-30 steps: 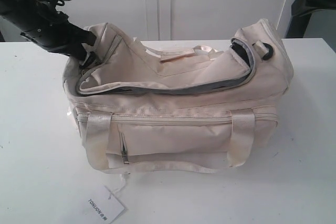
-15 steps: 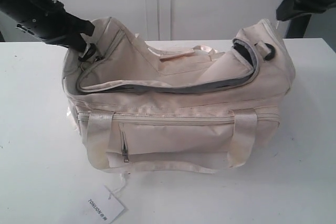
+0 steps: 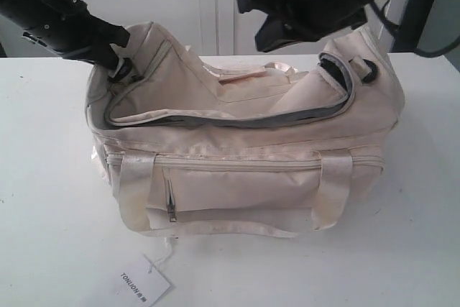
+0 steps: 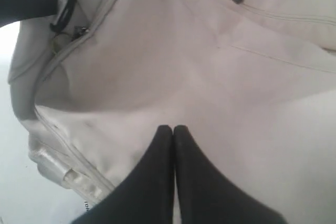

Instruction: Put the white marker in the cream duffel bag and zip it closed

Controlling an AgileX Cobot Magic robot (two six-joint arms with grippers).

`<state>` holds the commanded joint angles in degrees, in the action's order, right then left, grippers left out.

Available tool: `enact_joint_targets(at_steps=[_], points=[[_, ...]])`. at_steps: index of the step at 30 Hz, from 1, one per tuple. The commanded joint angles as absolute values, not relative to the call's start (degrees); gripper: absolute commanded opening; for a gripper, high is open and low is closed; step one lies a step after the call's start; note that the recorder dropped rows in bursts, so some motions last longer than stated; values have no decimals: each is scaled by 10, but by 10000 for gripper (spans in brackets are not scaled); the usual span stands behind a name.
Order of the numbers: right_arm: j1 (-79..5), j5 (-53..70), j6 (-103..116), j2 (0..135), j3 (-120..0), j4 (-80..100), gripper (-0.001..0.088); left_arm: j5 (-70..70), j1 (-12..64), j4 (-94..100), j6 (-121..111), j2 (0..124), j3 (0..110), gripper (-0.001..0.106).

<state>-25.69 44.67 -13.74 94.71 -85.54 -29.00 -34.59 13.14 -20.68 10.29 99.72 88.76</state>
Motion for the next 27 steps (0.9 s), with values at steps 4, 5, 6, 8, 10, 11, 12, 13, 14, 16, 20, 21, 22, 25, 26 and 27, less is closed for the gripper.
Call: enact_joint_targets(at_steps=[4, 5, 6, 8, 10, 11, 12, 13, 14, 16, 20, 21, 22, 25, 26, 27], points=[[-301, 411, -139, 966, -855, -290, 0, -346, 131, -208, 103, 997, 888, 0], [-312, 401, -139, 970, -855, -290, 0, -346, 131, -208, 103, 997, 888, 0], [-321, 388, -139, 976, -855, -291, 0, -346, 131, -208, 103, 997, 888, 0], [-340, 361, -139, 987, -856, -300, 0, -346, 131, -209, 103, 997, 888, 0], [-357, 339, -139, 1000, -861, -304, 0, -347, 131, -209, 103, 997, 888, 0], [-366, 326, -139, 1007, -863, -306, 0, -347, 131, -209, 103, 997, 888, 0], [-374, 317, -139, 1014, -867, -307, 0, -348, 131, -209, 103, 997, 888, 0], [-382, 306, -139, 1021, -872, -312, 0, -348, 131, -210, 103, 997, 888, 0], [-389, 298, -139, 1029, -877, -316, 0, -348, 131, -212, 103, 997, 888, 0], [-400, 287, -139, 1045, -890, -316, 0, -348, 131, -214, 103, 997, 888, 0], [-413, 275, -139, 1069, -902, -315, 0, -352, 131, -218, 103, 997, 888, 0], [-413, 275, -139, 1075, -902, -315, 0, -354, 131, -218, 103, 997, 888, 0], [-413, 278, -139, 1079, -902, -315, 0, -356, 131, -218, 103, 997, 888, 0], [-413, 284, -139, 1096, -902, -314, 0, -357, 131, -218, 103, 997, 888, 0], [-413, 289, -139, 1102, -902, -314, 0, -357, 131, -218, 103, 997, 888, 0], [-413, 295, -139, 1106, -902, -314, 0, -357, 131, -218, 103, 997, 888, 0]])
